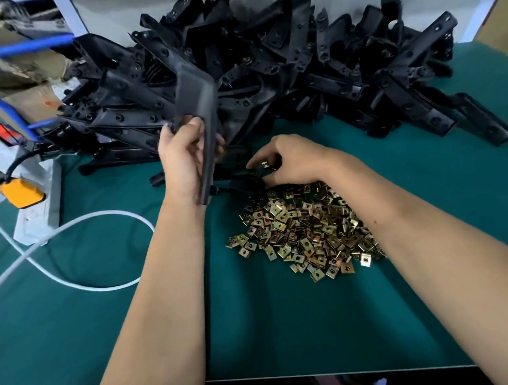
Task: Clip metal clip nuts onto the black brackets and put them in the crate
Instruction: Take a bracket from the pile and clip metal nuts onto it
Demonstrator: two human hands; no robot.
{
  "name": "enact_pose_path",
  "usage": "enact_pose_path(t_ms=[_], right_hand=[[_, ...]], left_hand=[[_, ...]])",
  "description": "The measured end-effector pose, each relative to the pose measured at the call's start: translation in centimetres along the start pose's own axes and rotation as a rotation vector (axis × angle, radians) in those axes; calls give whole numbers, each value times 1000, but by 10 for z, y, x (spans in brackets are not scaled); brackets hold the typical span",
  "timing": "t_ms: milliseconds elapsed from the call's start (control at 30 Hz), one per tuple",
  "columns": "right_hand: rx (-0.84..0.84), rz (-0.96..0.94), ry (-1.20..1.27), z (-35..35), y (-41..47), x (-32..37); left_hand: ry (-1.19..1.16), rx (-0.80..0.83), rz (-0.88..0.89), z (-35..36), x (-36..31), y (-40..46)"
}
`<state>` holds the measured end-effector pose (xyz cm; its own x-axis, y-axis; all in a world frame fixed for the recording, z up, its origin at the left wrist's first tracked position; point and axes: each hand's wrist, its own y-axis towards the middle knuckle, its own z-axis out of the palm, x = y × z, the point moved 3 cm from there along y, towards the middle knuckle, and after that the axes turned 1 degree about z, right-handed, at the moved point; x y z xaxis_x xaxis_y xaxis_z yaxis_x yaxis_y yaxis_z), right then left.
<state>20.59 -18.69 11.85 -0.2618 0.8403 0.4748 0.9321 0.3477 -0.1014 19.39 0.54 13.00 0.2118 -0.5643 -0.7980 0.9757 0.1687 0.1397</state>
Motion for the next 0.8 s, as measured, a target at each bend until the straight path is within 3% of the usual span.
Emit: enact_pose_path(t_ms=[133,200,367,533,667,800], right_hand=[[6,-97,-113,12,-2,11],[-18,-121,-109,17,-3,16],[27,-194,-97,17,-10,24],[145,-127,-93,4,-25,9],[-142,-29,14,0,-21,-1],[-237,96,-95,15,-6,13]], left_hand=[[-388,-78,-138,-14,-7,4],[-463,-77,-145,-16,-8,4],[-507,-92,-160,-13,-7,2],[-408,-114,-167,-8,1,1],[-407,-103,-176,-9,4,4],[-398,-108,-174,-9,6,6]])
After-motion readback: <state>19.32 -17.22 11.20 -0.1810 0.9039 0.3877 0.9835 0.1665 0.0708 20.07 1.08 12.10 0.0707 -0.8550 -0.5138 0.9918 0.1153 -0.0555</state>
